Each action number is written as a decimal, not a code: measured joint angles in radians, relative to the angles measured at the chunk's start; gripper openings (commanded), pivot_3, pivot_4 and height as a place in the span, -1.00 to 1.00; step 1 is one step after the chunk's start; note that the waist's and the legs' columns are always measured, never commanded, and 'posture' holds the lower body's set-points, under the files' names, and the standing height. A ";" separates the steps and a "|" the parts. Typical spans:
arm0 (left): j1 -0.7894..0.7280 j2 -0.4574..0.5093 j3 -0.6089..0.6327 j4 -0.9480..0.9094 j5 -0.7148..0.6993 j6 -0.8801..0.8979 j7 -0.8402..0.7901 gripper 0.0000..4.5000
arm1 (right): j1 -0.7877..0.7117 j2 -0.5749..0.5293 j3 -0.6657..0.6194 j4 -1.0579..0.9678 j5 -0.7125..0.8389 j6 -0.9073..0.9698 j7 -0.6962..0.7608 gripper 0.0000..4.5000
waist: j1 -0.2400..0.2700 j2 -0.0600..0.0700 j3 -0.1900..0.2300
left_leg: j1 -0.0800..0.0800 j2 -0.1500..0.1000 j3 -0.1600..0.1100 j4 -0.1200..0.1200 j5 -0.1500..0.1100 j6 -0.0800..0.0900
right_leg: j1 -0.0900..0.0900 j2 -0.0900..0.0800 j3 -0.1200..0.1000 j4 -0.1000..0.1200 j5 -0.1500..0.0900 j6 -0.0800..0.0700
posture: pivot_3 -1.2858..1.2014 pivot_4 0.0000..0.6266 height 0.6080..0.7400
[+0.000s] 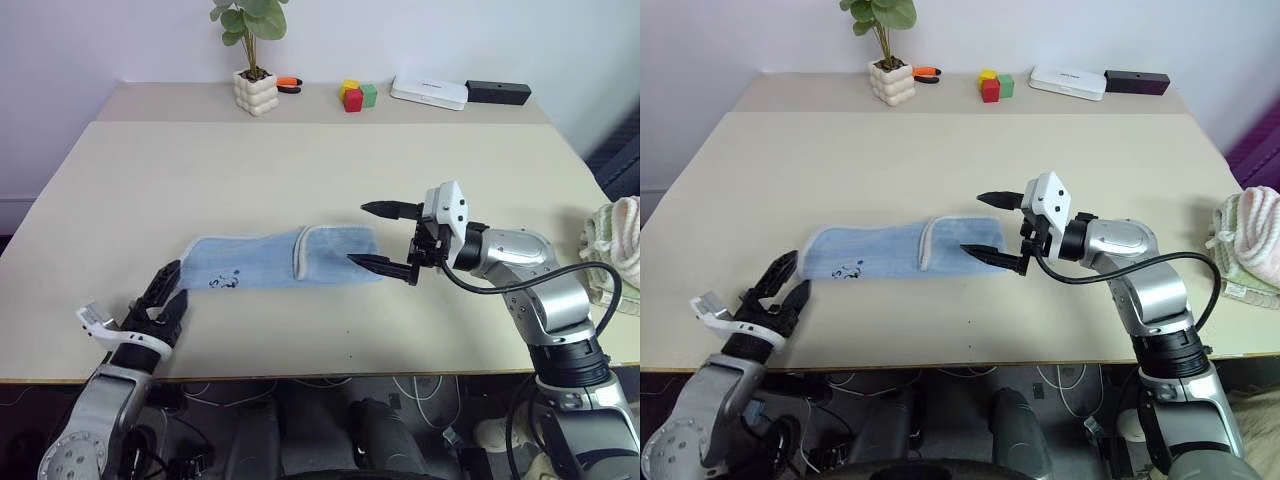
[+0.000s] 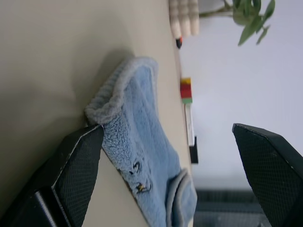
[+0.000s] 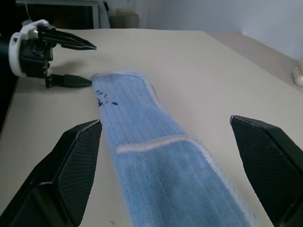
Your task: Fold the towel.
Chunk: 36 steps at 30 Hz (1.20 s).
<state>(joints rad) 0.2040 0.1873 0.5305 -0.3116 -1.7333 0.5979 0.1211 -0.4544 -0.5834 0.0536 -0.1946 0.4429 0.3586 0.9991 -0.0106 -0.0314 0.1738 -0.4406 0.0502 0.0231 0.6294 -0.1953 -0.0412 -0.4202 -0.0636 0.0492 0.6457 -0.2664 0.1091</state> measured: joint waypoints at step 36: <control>-0.086 -0.003 0.002 0.031 -0.046 -0.087 0.196 0.90 | -0.014 0.036 0.012 0.001 -0.038 -0.038 -0.054 1.00 | -0.001 0.005 -0.003 | 0.001 0.000 0.000 -0.002 0.000 0.000 | 0.002 0.000 0.000 -0.003 0.000 0.000 | 0.03 -0.52 1.00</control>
<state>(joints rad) 0.1178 0.1842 0.5321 -0.2803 -1.7796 0.5109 0.3174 -0.4679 -0.5470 0.0658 -0.1941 0.4052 0.3202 0.9452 -0.0121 -0.0267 0.1711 -0.4391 0.0500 0.0229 0.6274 -0.1953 -0.0412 -0.4178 -0.0635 0.0493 0.6423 -0.2663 0.1092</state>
